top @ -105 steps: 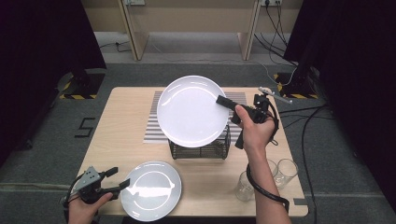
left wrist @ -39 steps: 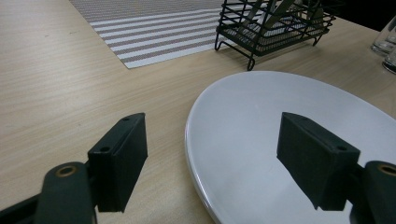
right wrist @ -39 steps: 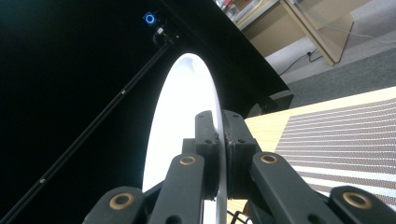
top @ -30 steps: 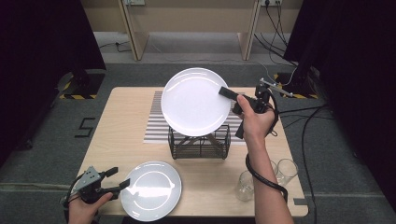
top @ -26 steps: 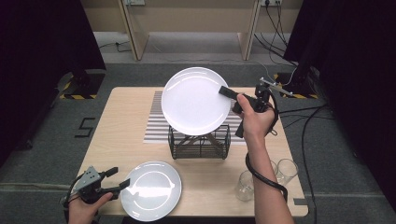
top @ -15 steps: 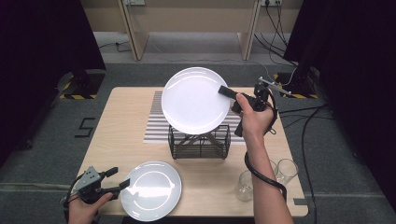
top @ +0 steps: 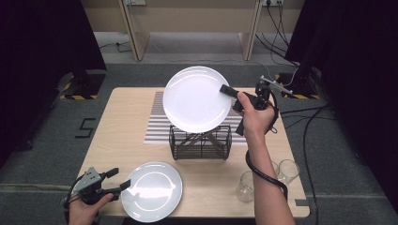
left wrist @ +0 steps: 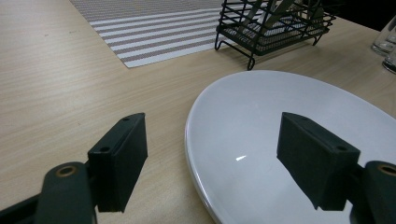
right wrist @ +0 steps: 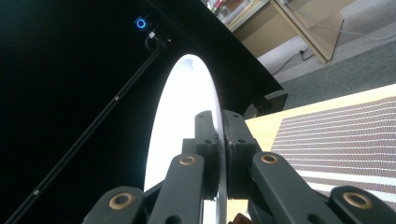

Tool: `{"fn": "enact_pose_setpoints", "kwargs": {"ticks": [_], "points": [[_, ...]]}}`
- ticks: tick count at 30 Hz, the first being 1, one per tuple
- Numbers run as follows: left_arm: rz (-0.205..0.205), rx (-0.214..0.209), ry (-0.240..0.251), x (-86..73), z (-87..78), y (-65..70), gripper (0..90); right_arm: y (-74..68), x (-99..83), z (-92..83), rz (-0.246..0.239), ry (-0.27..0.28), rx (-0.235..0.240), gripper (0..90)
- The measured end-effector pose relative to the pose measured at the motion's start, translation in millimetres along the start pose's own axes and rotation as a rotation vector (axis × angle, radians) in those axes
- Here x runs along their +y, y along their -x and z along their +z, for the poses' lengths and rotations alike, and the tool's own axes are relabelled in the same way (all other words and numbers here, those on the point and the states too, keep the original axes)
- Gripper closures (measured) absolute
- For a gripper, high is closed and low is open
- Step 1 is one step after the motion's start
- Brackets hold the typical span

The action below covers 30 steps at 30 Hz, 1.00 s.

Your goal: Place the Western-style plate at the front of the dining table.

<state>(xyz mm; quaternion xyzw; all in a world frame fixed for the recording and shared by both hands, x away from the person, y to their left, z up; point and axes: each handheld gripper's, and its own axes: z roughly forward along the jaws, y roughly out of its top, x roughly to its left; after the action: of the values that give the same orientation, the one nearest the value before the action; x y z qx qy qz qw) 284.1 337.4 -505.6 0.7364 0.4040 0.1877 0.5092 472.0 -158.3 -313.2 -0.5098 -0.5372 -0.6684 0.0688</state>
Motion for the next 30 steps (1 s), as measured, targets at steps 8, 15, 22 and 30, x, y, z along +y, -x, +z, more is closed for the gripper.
{"fn": "enact_pose_setpoints", "kwargs": {"ticks": [8, 15, 22, 30], "points": [[0.000, 0.000, 0.000, -0.1, 0.1, 0.0, 24.1, 1.0, 1.6, 1.8, 0.005, 0.002, -0.002, 86.2], [0.001, 0.000, -0.001, -0.1, 0.0, -0.1, 24.1, 2.3, 3.5, 2.8, 0.015, 0.005, -0.005, 86.2], [0.001, 0.001, -0.001, 0.0, 0.0, -0.2, 24.1, 3.4, 5.4, 4.3, 0.021, 0.007, -0.008, 86.2], [0.000, 0.000, -0.001, 0.0, 0.2, -0.3, 24.1, 3.2, 8.1, 5.8, 0.025, 0.010, -0.011, 86.2]]}}
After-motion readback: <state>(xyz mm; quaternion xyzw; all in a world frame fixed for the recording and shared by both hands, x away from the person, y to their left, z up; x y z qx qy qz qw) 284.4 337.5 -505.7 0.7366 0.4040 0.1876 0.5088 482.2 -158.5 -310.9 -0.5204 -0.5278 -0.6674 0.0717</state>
